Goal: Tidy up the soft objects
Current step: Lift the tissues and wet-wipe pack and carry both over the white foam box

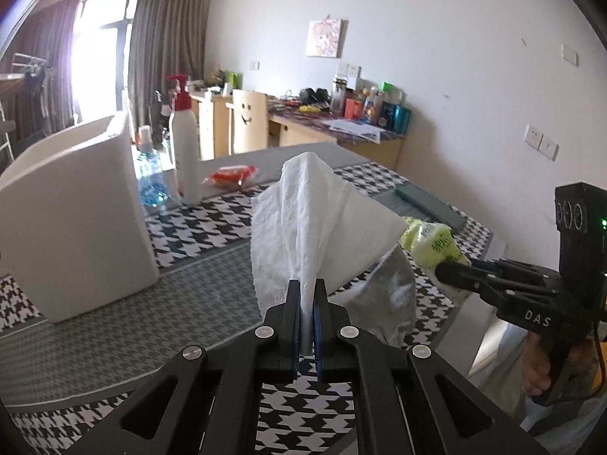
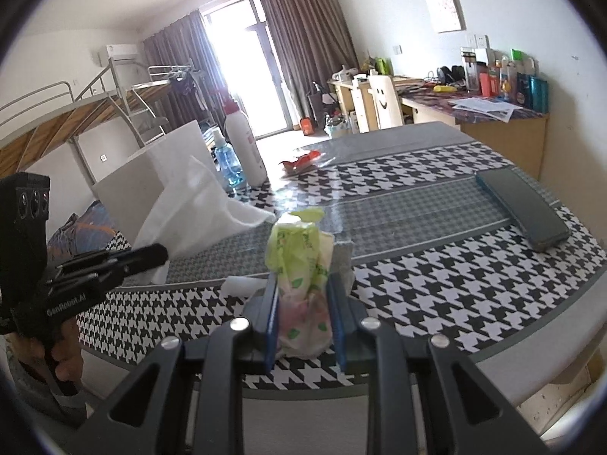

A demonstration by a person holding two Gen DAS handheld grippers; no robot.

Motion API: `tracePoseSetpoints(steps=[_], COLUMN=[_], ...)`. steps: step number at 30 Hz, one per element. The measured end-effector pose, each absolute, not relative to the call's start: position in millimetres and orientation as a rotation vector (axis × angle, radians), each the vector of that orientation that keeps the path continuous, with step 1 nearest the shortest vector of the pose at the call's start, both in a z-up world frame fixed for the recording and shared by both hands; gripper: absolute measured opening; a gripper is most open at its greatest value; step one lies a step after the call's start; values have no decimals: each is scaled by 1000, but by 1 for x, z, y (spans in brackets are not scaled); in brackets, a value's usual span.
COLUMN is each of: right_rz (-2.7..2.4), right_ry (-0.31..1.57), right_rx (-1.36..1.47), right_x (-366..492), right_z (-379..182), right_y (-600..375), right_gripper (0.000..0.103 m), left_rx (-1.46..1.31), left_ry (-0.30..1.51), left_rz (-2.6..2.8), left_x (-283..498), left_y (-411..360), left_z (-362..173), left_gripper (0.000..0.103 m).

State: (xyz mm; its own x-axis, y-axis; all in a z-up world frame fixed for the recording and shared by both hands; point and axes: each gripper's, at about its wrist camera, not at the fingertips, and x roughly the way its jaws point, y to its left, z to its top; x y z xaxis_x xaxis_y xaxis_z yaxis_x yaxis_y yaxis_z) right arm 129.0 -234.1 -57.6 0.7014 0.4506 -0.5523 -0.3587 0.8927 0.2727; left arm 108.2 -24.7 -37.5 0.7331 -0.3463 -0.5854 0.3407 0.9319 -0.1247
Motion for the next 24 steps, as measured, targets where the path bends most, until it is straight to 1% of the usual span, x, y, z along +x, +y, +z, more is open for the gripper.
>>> tracePoseSetpoints(steps=[24], right_rz=[541], right_ry=[570], right_rx=[88], right_x=[135], right_z=[-23], right_y=[-200], right_gripper=[28], left_rx=[-20], left_ry=[555], left_rz=[-265], left_x=[99], left_y=[9], left_z=[-10], left_gripper=[6])
